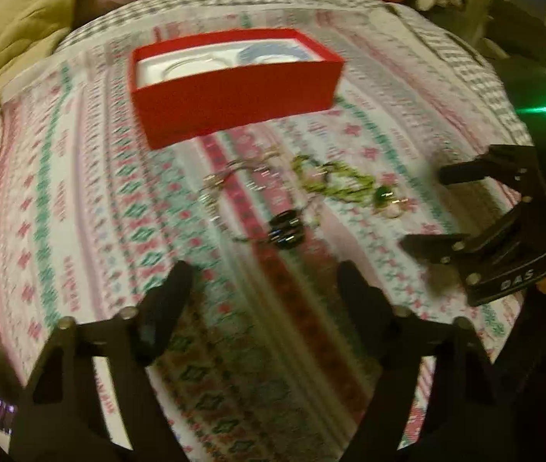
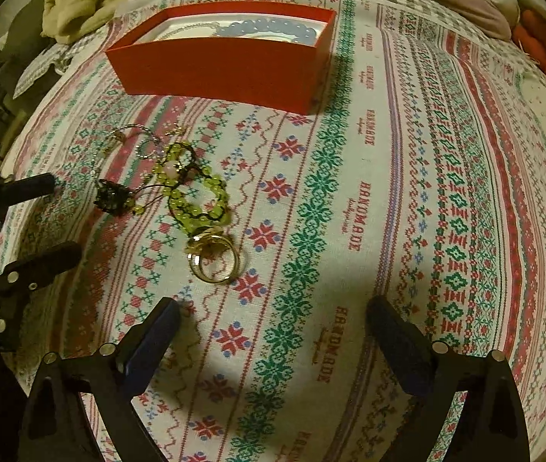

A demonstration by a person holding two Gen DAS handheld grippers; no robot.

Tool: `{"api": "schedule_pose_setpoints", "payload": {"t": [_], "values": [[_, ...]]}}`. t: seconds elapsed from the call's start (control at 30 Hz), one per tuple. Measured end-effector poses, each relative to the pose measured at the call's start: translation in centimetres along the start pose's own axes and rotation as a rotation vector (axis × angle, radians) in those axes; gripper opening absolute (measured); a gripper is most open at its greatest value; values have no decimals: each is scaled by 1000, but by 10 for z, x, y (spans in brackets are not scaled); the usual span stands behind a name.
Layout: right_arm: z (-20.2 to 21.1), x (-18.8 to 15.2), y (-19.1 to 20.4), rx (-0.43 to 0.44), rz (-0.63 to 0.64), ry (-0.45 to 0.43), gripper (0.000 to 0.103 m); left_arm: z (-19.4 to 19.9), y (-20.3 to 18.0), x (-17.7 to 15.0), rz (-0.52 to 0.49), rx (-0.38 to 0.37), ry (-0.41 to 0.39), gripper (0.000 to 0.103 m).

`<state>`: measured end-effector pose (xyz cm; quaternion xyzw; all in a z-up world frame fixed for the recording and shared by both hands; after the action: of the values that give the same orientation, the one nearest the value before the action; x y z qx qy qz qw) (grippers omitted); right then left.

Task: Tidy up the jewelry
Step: 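Move both tools back over the remaining jewelry, then grasp the black ring with left tool while right tool grasps gold ring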

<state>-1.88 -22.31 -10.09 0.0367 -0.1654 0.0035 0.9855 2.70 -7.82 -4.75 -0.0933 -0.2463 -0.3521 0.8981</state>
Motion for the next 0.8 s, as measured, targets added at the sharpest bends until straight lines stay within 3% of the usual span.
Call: {"api": "schedule_pose_setpoints", "payload": {"t": [0.07, 0.23, 0.4, 0.5, 0.53, 0.8], "values": [[-1, 0, 3, 1, 5, 0, 98, 0, -7, 6, -23, -25, -21, 60], [4, -5, 14, 19, 16, -6, 93, -7, -16, 15, -51, -46, -29, 59], [5, -3, 19, 29, 28, -9, 85, -16, -16, 20, -45, -33, -15, 50], [3, -1, 21, 34, 33, -14, 80, -23, -12, 19, -37, -18, 4, 36], [3, 0, 23, 35, 36, -16, 75, -25, -11, 18, -30, -13, 11, 26], [2, 8, 27, 46, 38, -26, 58, -18, -5, 17, -12, -3, 2, 25]]}}
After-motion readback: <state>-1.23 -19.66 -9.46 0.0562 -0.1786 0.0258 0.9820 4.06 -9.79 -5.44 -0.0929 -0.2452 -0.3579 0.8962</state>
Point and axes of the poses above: each gripper's, at about its wrist camera, not at the fingertips, and z roughly against the way its jaws point, y to its left, x to its top, the point moved 9 cm from there along -z, roughly the way its jaws point, and after that the axes turned 9 degrees about -z, right-handed, at the moved point
